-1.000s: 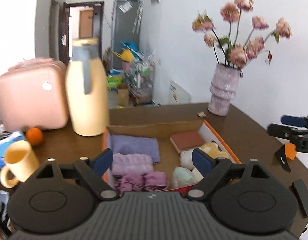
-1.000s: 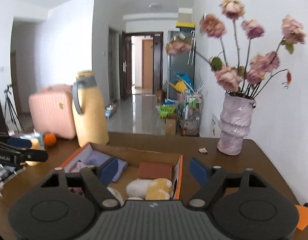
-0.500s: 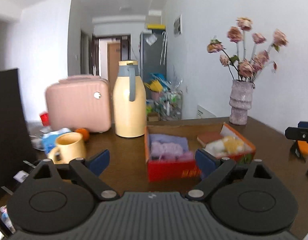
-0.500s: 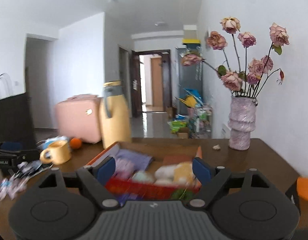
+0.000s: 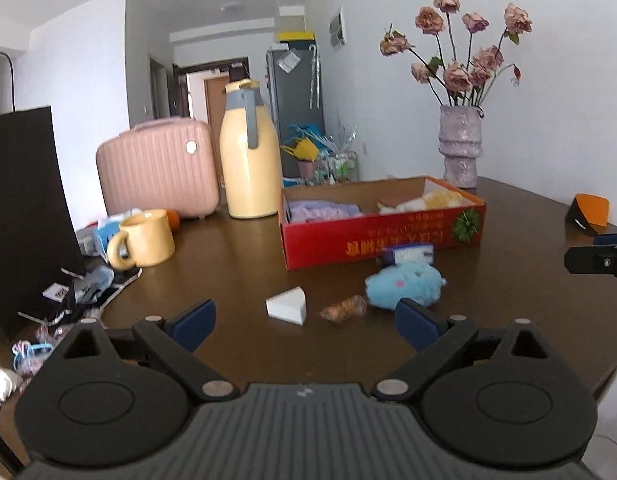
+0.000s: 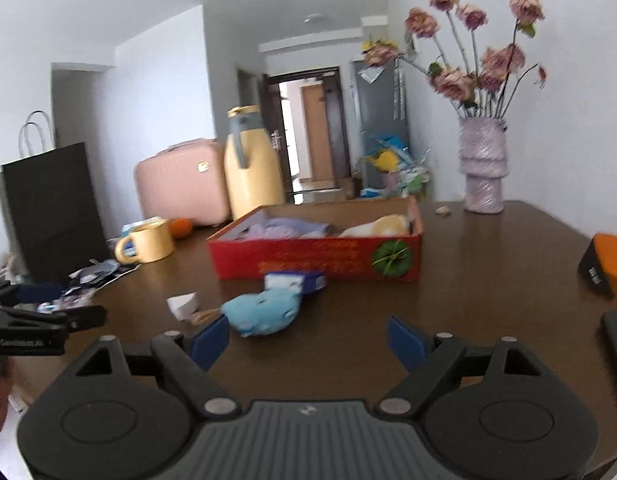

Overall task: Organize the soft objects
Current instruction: 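Grasp the light-blue plush with both tools, then carry the light-blue plush with both tools and lower it into the box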

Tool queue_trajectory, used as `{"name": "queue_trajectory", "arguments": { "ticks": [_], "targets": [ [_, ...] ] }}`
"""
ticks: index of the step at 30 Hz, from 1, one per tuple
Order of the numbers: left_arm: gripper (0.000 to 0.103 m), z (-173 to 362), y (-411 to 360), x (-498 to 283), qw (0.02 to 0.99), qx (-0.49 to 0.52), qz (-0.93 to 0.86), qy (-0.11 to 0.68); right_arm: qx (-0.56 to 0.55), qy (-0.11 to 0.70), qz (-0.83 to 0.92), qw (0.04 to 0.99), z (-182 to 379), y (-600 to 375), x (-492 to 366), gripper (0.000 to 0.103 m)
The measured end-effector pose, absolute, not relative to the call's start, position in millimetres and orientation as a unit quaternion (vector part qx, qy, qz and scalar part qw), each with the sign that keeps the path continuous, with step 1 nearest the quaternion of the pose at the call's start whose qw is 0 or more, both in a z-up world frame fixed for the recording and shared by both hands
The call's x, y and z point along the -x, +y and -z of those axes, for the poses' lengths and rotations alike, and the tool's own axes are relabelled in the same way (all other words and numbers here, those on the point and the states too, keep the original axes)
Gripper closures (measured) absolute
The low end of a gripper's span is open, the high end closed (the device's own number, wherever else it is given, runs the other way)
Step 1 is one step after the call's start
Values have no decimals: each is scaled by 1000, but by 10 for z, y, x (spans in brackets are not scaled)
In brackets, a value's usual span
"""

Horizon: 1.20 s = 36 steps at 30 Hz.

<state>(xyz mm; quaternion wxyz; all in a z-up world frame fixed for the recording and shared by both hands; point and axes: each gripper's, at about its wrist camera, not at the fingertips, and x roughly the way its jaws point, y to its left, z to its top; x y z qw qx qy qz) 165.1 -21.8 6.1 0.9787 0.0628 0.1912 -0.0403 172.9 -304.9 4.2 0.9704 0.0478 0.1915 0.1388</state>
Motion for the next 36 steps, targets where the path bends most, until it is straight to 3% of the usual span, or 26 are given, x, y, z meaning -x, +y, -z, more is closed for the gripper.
{"name": "queue_trajectory", "arguments": {
  "ticks": [8, 13, 16, 18, 21, 25, 28, 36],
  "targets": [
    [5, 76, -181, -1986, 975, -43, 33, 217, -46, 223, -155, 961, 126, -2880, -2066, 18],
    [21, 210, -168, -2260, 968, -36, 40, 243, -65, 248, -159, 954, 224, -2753, -2493, 19],
    [27, 249, -187, -2477, 962, -1, 78, 263, -92, 266, -167, 945, 312, -2639, -2814, 26],
    [41, 277, -222, -2634, 955, 18, 99, 280, -116, 274, -173, 939, 363, -2581, -3033, 31],
    [49, 320, -288, -2839, 946, 49, 126, 296, -150, 287, -171, 931, 452, -2532, -3331, 42],
    [48, 392, -361, -3093, 919, 116, 175, 334, -207, 319, -174, 908, 618, -2584, -3611, 52],
    [47, 480, -404, -3229, 912, 158, 179, 334, -256, 332, -205, 885, 708, -2666, -3671, 66],
    [48, 529, -466, -3093, 886, 198, 210, 364, -261, 347, -231, 870, 690, -2881, -3193, 68]
  ]
}}
